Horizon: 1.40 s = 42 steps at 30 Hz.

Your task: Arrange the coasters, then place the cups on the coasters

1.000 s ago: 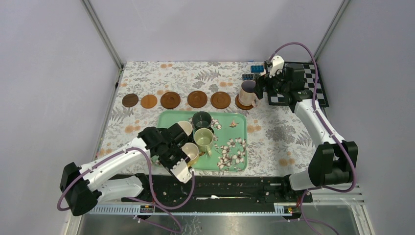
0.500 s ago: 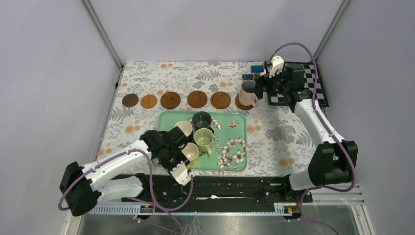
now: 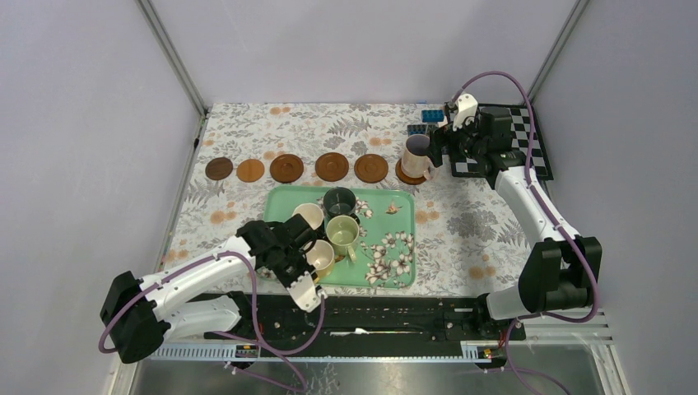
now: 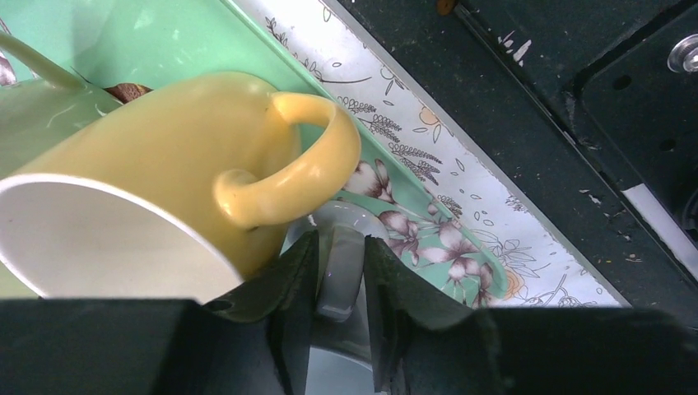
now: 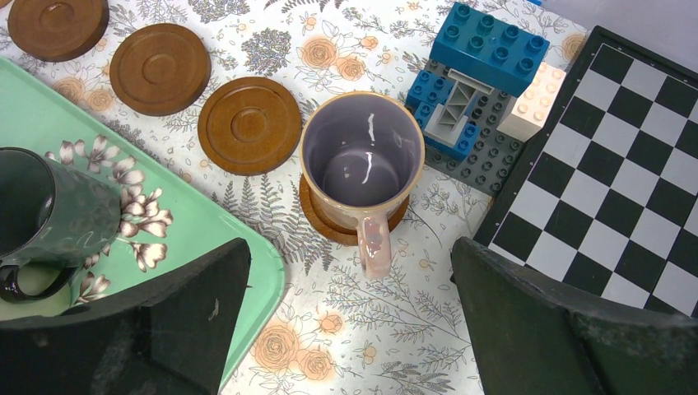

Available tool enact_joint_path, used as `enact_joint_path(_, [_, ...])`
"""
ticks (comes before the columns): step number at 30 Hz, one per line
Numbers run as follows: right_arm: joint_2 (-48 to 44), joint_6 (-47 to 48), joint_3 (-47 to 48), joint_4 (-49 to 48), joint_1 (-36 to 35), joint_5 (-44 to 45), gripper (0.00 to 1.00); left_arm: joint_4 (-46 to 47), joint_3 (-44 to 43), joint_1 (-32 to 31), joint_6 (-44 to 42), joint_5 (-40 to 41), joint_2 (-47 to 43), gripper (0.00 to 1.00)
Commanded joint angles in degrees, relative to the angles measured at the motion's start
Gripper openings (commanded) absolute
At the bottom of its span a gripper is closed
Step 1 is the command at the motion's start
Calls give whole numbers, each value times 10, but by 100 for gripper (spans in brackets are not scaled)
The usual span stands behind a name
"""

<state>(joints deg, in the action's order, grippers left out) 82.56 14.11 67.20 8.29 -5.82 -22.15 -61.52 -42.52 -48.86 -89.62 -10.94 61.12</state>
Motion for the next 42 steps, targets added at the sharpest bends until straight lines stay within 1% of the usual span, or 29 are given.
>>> enact_joint_path(1, [-2,1,7,-8,2,-11,100,-5,-3,4,-14,4,1,24])
enact_joint_path(5, [0,1,8,-8,2,-12,100,-16,-12,3,-13,3,4,15])
enact_joint_path(11, [4,3,11,-8,2,-12,100,-46,-37,3,-8,-2,5,8])
enact_joint_path(15, [7,1,13,-9,2,-13,100,-73,-58,4,-4,4,10,0])
enact_joint_path(27, [20,-5,21,-10,2,-20,100,-139,-121,5,23,46,22,0])
enact_joint_path(33, [26,-10,25,-12,2,-23,100,-174,-148,19,18,79,29,0])
enact_joint_path(36, [29,-10,27,-12,2,-23,100,-197,-172,45,11,83,42,0])
enact_joint_path(38, [32,-10,28,-12,2,-23,100,-203,-180,73,1,92,53,0])
enact_joint_path(41, [35,-10,30,-12,2,-23,100,-187,-186,137,-43,106,66,0])
enact_joint_path(42, [36,-10,31,-12,2,-23,100,-177,-187,162,-58,124,73,0])
